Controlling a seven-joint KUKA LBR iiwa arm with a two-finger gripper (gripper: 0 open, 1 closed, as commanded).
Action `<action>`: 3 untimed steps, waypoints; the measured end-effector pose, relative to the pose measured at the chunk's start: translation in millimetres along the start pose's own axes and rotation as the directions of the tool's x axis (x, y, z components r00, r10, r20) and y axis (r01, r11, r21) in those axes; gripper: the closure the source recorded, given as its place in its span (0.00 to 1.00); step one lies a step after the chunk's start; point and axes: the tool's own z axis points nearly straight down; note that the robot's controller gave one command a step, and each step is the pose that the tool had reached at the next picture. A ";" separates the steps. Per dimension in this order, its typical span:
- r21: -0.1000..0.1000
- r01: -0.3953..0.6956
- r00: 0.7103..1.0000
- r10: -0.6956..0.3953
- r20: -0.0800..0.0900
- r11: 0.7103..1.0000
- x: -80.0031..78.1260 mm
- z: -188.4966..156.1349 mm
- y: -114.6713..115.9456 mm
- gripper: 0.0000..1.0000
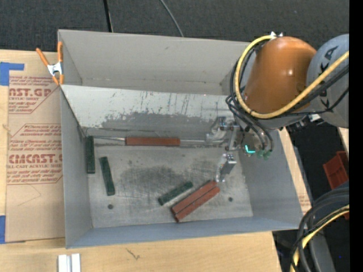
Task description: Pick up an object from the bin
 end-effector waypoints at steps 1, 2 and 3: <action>0.000 0.000 1.000 0.000 0.008 1.000 -1.6 -4.2 -0.1 0.00; 0.002 0.137 0.990 -0.137 0.010 0.991 8.7 48.3 5.6 0.00; 0.003 0.528 0.849 -0.528 0.006 0.849 30.6 66.0 13.2 0.00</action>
Offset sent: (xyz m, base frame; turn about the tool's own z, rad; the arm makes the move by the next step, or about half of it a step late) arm -0.0321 0.0165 -0.1567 -0.4140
